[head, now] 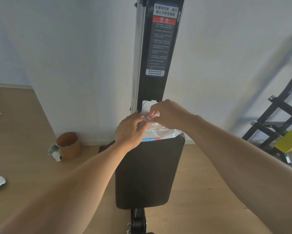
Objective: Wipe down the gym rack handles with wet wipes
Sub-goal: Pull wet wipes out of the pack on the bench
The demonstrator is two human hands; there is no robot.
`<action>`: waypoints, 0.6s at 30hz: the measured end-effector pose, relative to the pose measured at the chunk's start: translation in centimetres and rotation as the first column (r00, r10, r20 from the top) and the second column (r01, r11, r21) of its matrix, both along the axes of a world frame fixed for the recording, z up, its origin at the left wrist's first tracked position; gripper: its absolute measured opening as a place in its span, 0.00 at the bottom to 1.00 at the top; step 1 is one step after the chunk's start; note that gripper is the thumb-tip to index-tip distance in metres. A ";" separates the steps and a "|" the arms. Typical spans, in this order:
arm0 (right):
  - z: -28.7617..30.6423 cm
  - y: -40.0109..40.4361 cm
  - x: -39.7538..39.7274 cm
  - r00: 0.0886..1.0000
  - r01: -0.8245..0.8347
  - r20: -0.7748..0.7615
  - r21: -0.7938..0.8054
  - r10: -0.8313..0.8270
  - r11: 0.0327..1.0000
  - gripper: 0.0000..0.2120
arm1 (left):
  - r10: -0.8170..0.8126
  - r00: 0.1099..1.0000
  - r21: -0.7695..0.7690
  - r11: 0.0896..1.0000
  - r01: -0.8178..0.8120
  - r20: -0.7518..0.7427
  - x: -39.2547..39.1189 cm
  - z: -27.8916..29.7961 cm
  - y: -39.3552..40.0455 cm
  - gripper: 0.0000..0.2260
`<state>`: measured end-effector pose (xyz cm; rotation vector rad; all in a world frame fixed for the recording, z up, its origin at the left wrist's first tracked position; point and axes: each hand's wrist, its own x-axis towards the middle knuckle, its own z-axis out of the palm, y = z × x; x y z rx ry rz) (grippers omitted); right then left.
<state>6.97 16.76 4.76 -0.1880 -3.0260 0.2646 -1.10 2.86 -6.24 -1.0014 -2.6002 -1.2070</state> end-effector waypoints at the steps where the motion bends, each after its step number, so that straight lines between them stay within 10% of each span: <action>1: 0.0 -0.1 0.0 1.000 -0.008 -0.003 0.052 0.008 0.999 0.01 | -0.004 1.000 0.005 1.000 0.004 -0.002 0.0 0.0 0.0 0.25; 5: -1.2 -0.1 -0.2 1.000 -0.008 -0.012 0.151 0.010 0.989 0.08 | -0.001 1.000 0.011 1.000 0.001 0.006 0.4 0.4 -0.1 0.25; 11: -1.9 0.7 0.3 0.958 0.145 -0.147 -0.492 -0.246 0.859 0.07 | 0.010 1.000 -0.002 1.000 -0.010 -0.012 0.1 0.0 0.1 0.18; 18: -1.3 0.6 0.3 0.993 0.105 -0.018 -0.336 -0.117 0.936 0.12 | 0.013 1.000 -0.024 1.000 -0.013 -0.017 0.0 -0.1 0.0 0.22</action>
